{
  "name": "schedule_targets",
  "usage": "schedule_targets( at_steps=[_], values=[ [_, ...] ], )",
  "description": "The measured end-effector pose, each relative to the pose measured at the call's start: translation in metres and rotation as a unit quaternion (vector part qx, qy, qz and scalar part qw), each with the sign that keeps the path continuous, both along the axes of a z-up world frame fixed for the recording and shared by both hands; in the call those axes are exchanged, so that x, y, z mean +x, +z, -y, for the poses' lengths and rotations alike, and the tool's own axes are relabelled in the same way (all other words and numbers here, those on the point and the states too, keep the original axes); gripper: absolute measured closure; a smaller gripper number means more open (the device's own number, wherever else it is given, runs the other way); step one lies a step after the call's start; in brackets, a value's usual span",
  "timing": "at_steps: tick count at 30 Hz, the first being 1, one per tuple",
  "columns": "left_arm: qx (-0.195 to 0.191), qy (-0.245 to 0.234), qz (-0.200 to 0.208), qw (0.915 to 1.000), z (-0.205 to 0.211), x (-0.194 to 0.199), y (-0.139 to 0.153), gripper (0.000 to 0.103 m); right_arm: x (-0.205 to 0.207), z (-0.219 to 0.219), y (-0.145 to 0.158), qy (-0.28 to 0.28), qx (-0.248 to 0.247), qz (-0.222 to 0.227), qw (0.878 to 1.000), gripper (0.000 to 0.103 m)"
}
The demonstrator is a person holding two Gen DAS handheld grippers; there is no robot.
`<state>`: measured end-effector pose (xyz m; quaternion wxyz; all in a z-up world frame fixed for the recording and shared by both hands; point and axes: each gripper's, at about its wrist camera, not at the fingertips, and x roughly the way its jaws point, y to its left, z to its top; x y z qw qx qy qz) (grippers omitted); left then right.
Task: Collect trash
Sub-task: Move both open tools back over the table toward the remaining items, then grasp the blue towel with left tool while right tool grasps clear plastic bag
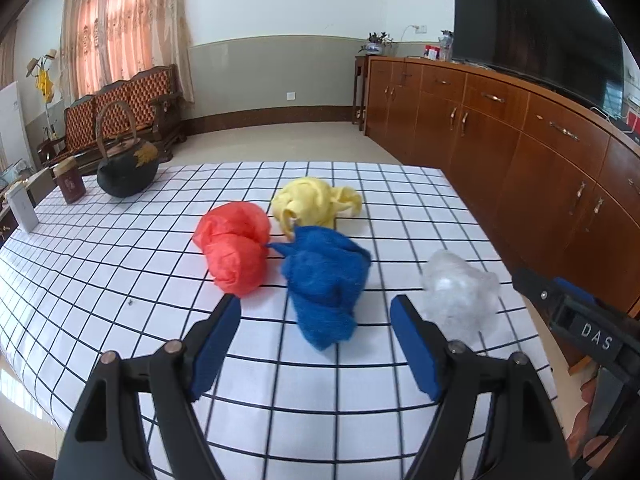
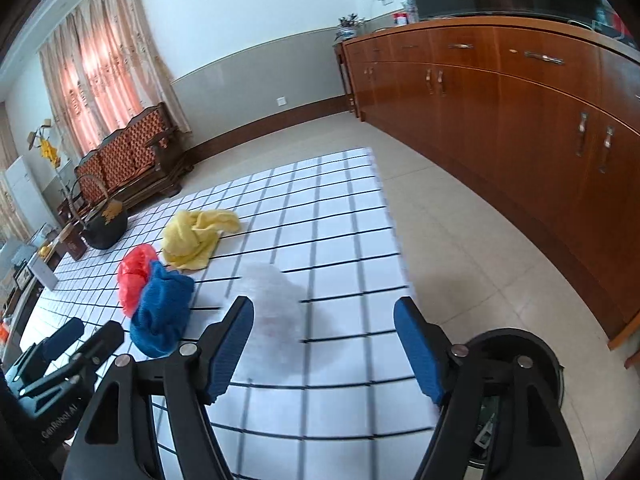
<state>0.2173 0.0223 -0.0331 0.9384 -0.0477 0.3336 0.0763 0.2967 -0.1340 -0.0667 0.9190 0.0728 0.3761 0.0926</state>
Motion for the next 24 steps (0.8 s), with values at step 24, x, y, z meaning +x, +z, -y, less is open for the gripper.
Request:
schedule_targets(
  at_steps=[24],
  values=[
    [-0.031,-0.038,-0.036,0.9982,-0.013,0.048,-0.037,0.025,0.040,-0.042,-0.042,0.054,0.013,-0.067,0.996,0.052]
  ],
)
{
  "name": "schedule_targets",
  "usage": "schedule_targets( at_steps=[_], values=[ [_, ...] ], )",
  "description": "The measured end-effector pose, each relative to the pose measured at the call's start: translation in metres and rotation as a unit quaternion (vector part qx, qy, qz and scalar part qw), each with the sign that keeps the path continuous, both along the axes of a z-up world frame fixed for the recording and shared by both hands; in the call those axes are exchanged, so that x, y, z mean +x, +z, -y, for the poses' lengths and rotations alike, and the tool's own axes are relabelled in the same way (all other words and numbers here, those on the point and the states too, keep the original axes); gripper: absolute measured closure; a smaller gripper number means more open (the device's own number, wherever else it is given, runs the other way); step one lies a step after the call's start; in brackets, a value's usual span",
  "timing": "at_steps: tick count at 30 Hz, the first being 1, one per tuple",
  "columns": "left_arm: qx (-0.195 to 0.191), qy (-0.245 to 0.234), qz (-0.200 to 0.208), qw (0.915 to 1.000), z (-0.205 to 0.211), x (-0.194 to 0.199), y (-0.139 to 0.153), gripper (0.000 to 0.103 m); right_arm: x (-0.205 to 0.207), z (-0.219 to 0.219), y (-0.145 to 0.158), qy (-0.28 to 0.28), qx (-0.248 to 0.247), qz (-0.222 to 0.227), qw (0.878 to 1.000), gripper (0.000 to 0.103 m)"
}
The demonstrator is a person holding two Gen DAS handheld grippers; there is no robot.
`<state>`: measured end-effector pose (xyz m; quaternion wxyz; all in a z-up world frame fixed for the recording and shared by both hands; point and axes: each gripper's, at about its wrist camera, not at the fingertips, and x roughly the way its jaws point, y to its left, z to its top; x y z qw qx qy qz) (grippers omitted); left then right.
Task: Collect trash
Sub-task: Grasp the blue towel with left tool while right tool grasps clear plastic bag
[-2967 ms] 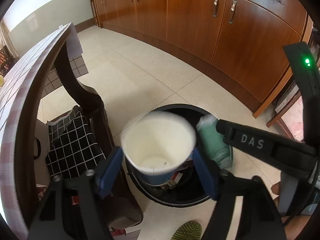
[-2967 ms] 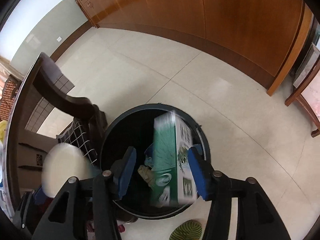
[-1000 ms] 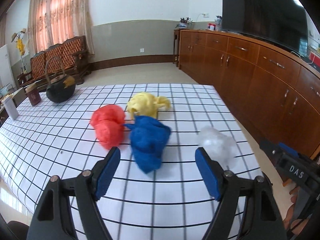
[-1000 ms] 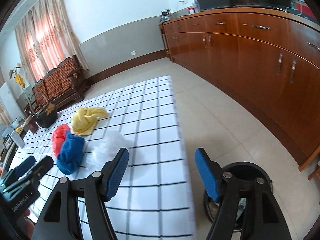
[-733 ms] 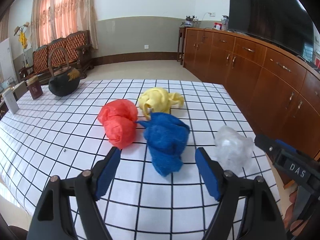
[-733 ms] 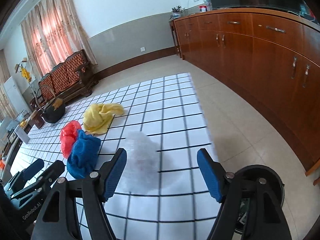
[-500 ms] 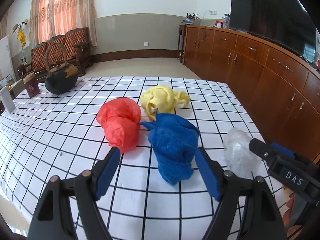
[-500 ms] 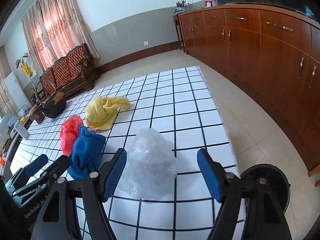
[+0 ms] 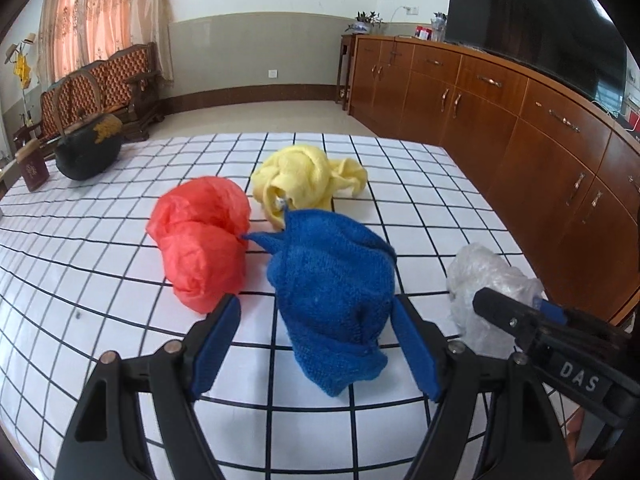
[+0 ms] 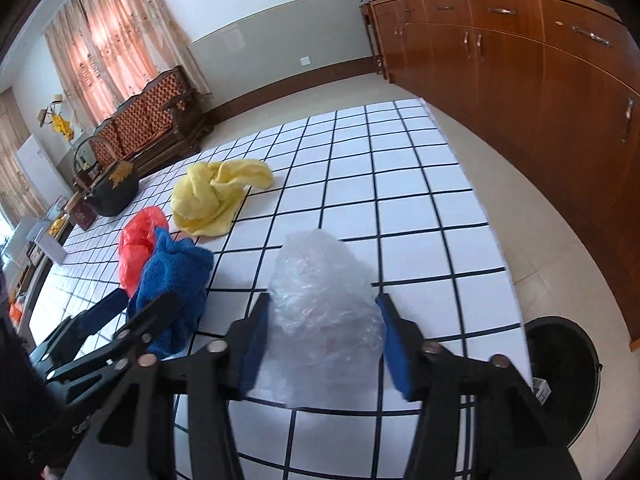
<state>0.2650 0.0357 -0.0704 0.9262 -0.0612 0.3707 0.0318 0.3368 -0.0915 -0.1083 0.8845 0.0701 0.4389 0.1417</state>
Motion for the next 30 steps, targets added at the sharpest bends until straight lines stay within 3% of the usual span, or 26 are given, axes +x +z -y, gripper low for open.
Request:
schedule_targets(
  at_steps=[5,10,15,21,30],
  values=[
    [-0.005,-0.004,-0.006,1.0000,0.001,0.002,-0.005,0.027,-0.003,-0.001,0.001,0.011,-0.002,0.007,1.000,0.061],
    [-0.018,-0.011,-0.005,0.9998,0.001,0.002,-0.005,0.059,-0.006,0.003,0.006,0.006,0.002,0.018,1.000,0.063],
    [-0.017,-0.018,0.004,0.9997,0.005,-0.004,-0.001,0.070,-0.011,0.012,0.015,-0.003,0.001,0.035,0.999,0.063],
    [-0.033,-0.035,0.008,0.9988,0.017,-0.014,0.008,0.074,-0.017,0.032,0.021,-0.021,0.001,0.043,0.999,0.063],
    [-0.045,-0.086,0.017,0.9952,0.066,-0.026,0.025,0.074,-0.038,0.096,0.030,-0.075,0.000,0.053,0.996,0.063]
  ],
)
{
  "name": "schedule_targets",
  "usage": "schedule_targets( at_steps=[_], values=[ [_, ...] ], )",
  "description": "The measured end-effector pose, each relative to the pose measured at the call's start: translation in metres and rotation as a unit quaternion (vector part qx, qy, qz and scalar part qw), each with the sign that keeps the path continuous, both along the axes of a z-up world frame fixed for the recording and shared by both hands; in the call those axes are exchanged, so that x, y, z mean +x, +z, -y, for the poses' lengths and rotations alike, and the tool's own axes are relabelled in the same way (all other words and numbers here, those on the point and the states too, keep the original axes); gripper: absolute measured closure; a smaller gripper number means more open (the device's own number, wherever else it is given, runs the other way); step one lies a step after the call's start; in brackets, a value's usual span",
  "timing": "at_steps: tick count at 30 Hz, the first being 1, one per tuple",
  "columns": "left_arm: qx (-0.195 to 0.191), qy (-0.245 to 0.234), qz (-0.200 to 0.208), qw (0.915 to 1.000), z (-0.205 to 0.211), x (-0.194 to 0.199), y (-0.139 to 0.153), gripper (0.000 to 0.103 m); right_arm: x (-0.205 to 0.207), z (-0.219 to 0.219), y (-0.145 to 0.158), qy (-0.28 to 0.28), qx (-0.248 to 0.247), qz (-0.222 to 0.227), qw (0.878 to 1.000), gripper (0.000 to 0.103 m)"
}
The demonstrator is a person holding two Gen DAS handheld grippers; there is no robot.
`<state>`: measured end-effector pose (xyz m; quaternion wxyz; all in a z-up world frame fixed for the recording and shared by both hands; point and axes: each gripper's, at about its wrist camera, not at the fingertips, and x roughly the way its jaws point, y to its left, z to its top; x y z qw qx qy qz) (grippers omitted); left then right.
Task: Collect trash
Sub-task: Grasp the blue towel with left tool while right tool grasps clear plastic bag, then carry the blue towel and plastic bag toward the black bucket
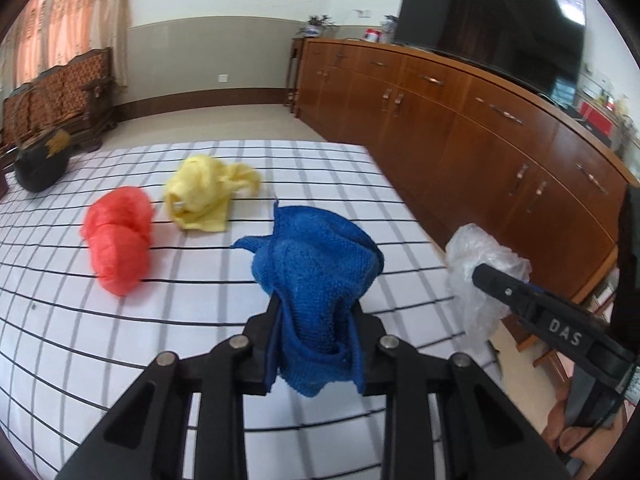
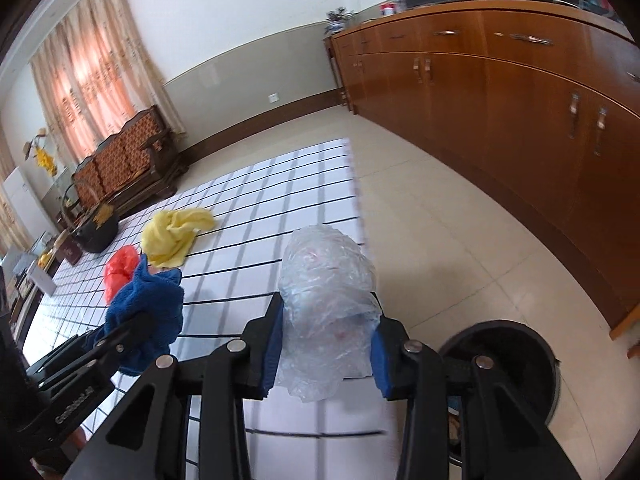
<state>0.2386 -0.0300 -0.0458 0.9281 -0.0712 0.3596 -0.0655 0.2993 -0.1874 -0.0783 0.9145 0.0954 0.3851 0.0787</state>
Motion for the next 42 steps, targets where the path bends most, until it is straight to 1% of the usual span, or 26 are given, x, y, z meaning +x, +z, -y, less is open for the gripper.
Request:
schedule_targets(
  at_steps=[8,12,25,32,37,42],
  values=[
    [-0.001,-0.049,0.004,0.9988,0.052,-0.012,0.008,0.074,-0.021,0.055,0.006,-0.043,0.004,0.005,0.999,0.063],
    [-0.001,-0.066,0.003,0.9978,0.072,-0.015,0.010,0.074,-0.031,0.076,0.007,-0.058,0.008,0.005,0.998,0.063],
    [0.000,-0.115,-0.011,0.9933,0.129,-0.023,0.006,0.074,-0.052,0.127,0.005,-0.098,0.014,-0.002,0.995,0.063],
    [-0.001,-0.143,-0.023,0.9895,0.165,-0.025,-0.001,0.074,-0.058,0.162,-0.008,-0.133,0.007,-0.025,0.991,0.063],
    [0.003,-0.161,-0.042,0.9861,0.191,-0.021,-0.012,0.074,-0.064,0.186,-0.020,-0.159,0.007,-0.050,0.986,0.063],
    [0.010,-0.166,-0.066,0.9838,0.212,-0.015,-0.026,0.074,-0.064,0.206,-0.034,-0.179,-0.002,-0.076,0.981,0.063]
  ],
)
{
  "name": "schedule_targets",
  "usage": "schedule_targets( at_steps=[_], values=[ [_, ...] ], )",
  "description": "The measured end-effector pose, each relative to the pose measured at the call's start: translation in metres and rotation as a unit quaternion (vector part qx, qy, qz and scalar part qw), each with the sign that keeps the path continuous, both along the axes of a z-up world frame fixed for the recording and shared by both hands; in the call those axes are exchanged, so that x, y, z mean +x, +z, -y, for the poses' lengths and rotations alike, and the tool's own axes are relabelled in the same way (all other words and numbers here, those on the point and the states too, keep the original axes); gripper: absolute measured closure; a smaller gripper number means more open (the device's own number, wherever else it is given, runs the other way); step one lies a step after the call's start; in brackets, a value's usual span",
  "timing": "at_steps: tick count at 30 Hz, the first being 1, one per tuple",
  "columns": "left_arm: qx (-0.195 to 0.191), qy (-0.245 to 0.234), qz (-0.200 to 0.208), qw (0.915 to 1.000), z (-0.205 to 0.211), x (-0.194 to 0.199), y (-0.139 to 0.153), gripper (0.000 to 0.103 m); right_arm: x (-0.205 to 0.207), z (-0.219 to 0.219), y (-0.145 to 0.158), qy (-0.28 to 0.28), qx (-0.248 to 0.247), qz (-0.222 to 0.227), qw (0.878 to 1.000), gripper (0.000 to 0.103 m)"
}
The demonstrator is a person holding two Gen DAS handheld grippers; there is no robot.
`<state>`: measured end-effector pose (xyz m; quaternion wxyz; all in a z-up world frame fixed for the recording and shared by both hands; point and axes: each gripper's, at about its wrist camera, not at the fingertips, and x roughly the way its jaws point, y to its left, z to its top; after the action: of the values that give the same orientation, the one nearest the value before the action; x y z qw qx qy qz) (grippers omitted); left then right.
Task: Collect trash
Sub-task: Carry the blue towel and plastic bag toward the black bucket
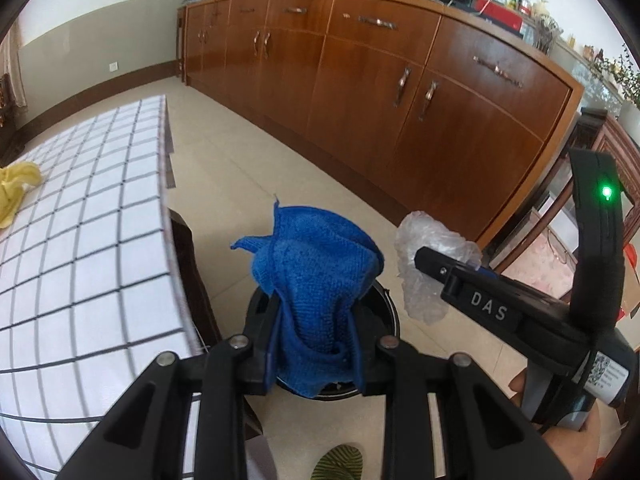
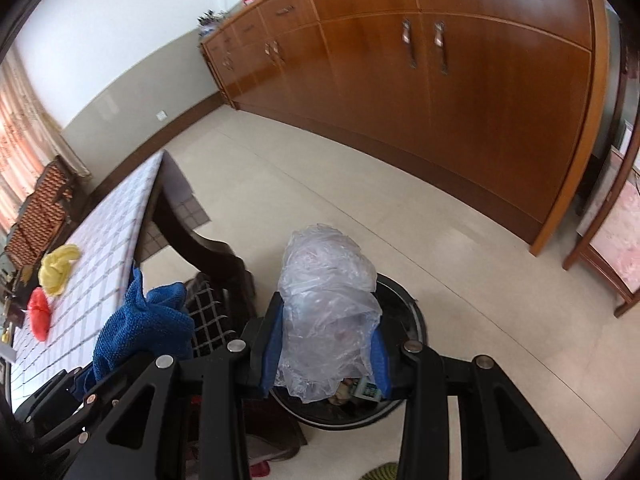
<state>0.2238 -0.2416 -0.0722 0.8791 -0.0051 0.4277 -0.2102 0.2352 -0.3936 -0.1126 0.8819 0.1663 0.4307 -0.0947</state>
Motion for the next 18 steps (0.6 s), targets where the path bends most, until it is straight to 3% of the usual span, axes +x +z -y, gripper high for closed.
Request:
schedule_targets(
  at_steps=[18],
  values=[
    [0.059,0.008,-0.076,0.9953,0.042,0.023,-0.066,0.074,0.027,0.035,-0.053,-0.018,-0.009,-0.072,0.997,0.063]
  ],
)
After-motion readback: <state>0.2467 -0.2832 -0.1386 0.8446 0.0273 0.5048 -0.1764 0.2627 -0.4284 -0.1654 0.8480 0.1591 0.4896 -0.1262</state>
